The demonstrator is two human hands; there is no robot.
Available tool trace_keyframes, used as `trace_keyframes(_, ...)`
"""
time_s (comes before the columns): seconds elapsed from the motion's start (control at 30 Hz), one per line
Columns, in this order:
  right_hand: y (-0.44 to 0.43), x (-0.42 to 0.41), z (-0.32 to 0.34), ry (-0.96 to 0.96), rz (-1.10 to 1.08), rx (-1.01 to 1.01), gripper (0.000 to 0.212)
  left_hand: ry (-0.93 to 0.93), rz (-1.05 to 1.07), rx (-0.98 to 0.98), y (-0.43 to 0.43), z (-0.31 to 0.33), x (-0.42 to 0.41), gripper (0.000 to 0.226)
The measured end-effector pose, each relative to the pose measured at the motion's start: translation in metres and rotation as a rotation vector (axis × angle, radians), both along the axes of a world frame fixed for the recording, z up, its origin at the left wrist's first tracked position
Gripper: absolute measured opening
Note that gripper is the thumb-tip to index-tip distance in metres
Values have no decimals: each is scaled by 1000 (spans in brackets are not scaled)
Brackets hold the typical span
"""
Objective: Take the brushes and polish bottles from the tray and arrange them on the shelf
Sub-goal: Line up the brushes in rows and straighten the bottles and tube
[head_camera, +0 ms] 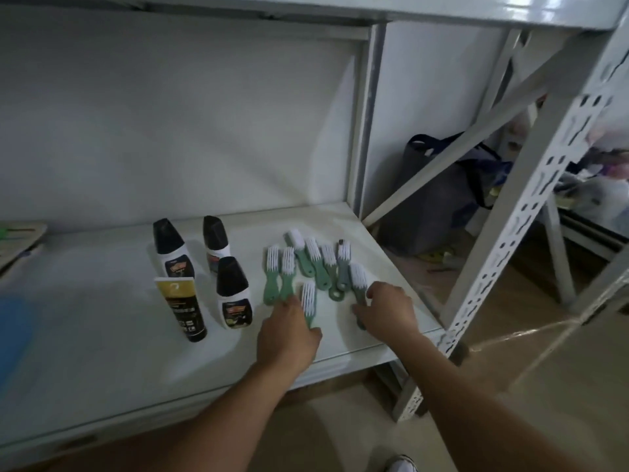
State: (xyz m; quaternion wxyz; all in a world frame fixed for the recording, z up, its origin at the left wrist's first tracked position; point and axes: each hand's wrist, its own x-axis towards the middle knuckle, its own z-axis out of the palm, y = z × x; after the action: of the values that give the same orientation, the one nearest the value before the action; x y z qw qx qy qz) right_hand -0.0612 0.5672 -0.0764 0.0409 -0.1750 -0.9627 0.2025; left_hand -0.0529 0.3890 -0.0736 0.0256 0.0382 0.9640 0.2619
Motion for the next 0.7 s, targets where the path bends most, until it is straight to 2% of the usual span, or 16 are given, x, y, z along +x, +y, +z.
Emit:
trace_keyframes(0.1,2,-4,-7,-13,11,24,21,-1,26,-27,10,-13,-7,49)
trace_keyframes(0.33,29,9,-11,-54,12,79,23,98,66,-24,18,-13,-27,30)
trace_keyframes(0.4,31,11,-14,-51,7,68,25,262,-21,-61,26,-13,-24,22)
trace_keyframes(0.47,32,11,-16,-42,6,69,27,379,-211,-106,42,-13,-25,26)
trace_keyframes(0.53,32,8,-16,-37,6,77,24,369,-360,-226,63,-14,-34,34)
trace_keyframes(0.63,32,0,-13,-42,-5,92,22,244,-417,-421,84,-16,-45,42)
trace_keyframes(0.7,34,-4,-13,-26,-20,78,23,195,-433,-455,88,-20,-44,45)
